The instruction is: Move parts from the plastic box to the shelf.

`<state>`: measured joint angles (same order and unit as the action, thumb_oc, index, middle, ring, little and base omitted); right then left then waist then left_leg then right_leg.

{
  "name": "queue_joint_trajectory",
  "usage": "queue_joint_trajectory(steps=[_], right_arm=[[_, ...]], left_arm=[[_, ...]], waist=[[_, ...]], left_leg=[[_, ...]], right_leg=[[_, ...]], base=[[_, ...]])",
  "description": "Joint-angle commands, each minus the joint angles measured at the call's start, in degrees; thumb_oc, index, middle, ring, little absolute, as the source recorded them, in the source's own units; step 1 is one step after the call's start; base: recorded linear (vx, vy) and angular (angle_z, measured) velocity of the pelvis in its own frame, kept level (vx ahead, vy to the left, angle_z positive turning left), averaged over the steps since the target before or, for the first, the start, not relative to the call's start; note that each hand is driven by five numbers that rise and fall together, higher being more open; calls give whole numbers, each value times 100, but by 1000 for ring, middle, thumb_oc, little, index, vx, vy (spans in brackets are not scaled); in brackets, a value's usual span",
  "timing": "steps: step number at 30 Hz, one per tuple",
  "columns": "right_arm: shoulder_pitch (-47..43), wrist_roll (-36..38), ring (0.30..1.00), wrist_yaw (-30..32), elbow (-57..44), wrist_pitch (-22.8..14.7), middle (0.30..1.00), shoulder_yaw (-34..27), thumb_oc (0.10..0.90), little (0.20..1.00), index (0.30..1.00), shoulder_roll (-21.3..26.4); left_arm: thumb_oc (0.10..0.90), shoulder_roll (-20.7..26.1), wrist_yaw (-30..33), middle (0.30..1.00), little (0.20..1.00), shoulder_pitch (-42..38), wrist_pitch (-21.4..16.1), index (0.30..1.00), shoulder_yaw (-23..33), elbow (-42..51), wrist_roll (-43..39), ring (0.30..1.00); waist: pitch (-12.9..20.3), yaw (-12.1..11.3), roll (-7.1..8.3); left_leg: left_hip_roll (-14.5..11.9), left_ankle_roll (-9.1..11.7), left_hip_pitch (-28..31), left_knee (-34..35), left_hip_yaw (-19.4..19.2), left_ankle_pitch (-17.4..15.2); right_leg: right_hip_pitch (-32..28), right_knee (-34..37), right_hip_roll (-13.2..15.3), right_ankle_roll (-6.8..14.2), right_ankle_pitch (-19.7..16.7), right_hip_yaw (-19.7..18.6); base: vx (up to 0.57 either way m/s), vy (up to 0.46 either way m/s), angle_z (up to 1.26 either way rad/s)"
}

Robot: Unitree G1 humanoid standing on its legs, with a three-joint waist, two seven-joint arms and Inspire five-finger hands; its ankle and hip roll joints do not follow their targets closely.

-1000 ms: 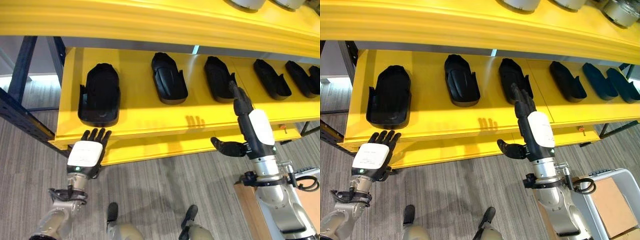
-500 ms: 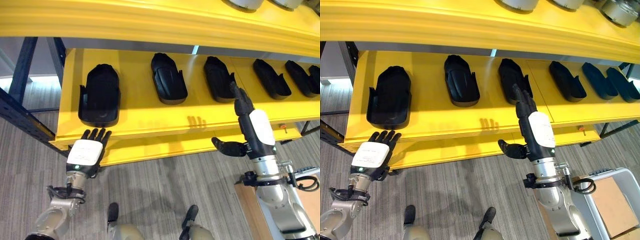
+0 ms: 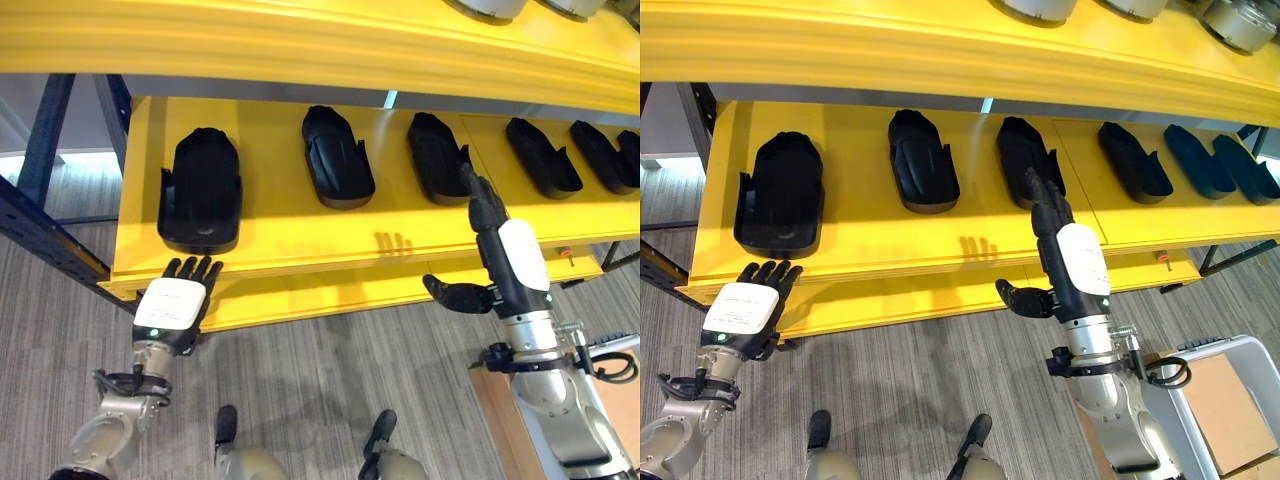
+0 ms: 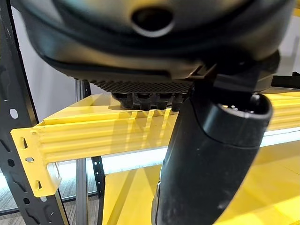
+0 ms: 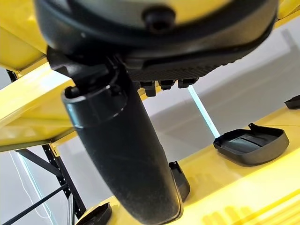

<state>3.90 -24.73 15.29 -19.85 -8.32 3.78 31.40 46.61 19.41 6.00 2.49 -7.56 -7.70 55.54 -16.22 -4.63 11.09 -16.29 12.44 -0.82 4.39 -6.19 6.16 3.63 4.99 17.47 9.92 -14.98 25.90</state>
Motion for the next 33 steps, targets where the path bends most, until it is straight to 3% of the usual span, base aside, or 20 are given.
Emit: queue_joint_trajectory(steps=[1,33], right_arm=[[-714,-52,1000,283,-533,-186,1000,-532,900,1000,1000,127],[-725,-95,1000,165,-537,-83,1000,-516,900,1000,1000,85]], left_arm=[[900,186,122,1000,1000,-681,19,1000,487,385,224,1000],[900,71,79,1000,1000,-630,55,1000,707,668,107,1000]], waist=[[-38,321,-121],[-47,319,-131]], left_leg=[[466,-638,402,39,-428,-504],[487,-670,406,37,-418,-517]], right_leg=[[-709,-307,-201,83,943,281],[-708,-308,-207,68,953,264]], base=[[0,0,0],[0,0,0]])
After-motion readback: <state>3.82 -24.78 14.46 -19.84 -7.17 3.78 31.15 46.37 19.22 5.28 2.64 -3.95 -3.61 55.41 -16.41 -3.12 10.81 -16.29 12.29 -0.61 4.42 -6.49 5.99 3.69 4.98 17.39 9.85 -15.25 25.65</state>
